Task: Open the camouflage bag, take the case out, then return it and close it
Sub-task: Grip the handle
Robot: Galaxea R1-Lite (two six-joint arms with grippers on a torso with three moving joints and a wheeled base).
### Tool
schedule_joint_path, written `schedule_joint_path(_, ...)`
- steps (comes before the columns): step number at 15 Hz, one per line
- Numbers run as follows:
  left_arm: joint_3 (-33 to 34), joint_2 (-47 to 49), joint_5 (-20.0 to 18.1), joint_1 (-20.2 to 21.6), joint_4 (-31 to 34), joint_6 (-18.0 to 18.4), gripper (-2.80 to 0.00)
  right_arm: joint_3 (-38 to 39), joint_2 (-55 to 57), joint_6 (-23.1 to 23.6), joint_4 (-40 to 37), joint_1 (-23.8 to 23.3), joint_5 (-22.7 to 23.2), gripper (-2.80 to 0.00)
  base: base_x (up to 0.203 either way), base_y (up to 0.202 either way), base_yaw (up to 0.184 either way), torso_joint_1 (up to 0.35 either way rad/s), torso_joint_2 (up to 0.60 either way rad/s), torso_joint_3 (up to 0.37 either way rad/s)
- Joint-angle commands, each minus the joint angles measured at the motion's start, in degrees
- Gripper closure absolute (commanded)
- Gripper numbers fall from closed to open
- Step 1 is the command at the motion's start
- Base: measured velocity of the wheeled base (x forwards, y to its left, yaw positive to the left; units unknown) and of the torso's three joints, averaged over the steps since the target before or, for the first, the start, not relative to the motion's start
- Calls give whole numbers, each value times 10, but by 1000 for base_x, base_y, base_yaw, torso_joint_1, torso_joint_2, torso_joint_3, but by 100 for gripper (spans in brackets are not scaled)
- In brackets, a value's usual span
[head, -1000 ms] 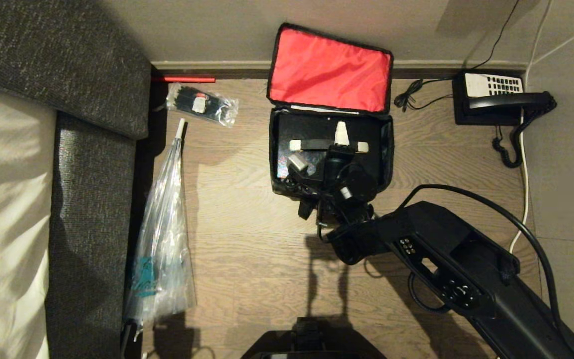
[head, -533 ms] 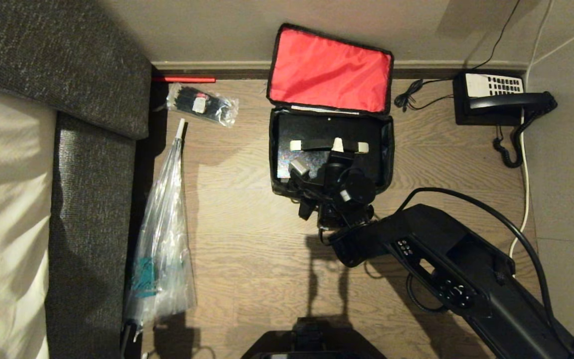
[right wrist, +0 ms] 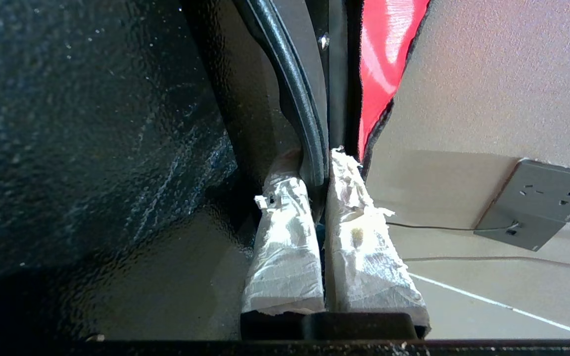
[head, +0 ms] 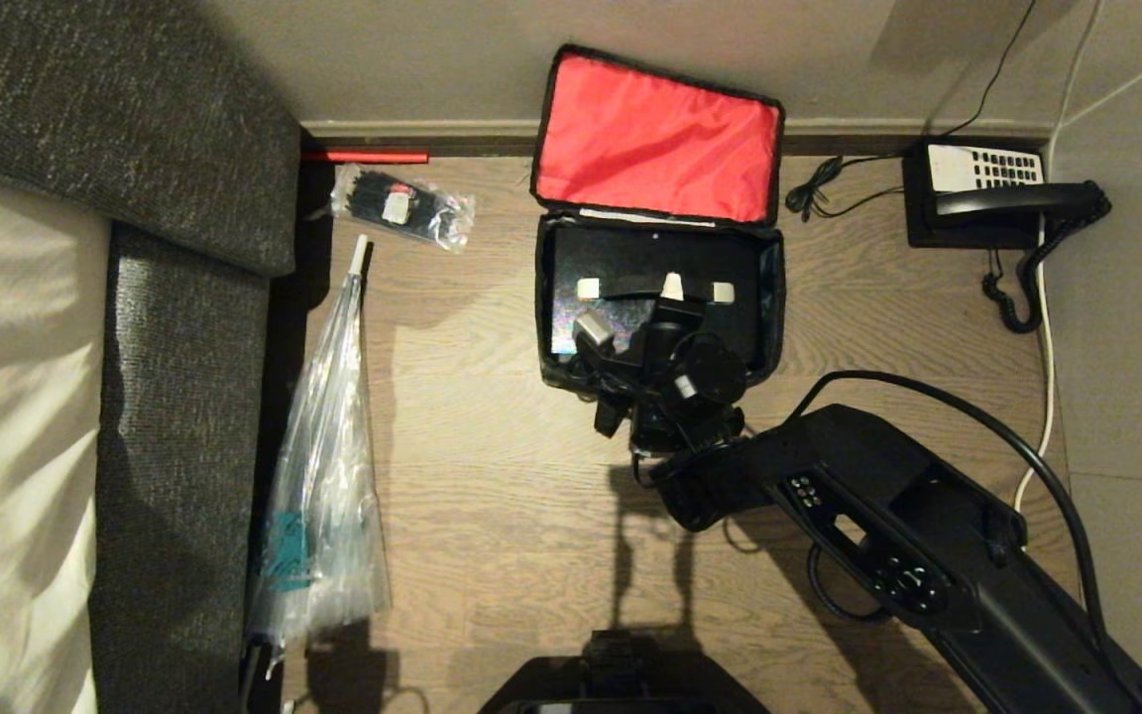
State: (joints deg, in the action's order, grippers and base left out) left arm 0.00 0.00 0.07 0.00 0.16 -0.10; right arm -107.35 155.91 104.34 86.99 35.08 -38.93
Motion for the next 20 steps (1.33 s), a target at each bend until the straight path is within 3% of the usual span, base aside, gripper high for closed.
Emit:
schedule_joint_path(1,1,-2,0,0,0,0,0,1,-5,5,7,3,-1,0,0,0,0,0,0,0)
schedule_joint_path(20,1,-2,0,0,0,0,0,62,-80,58,7,22,30,0,0,0,0,0,0,0)
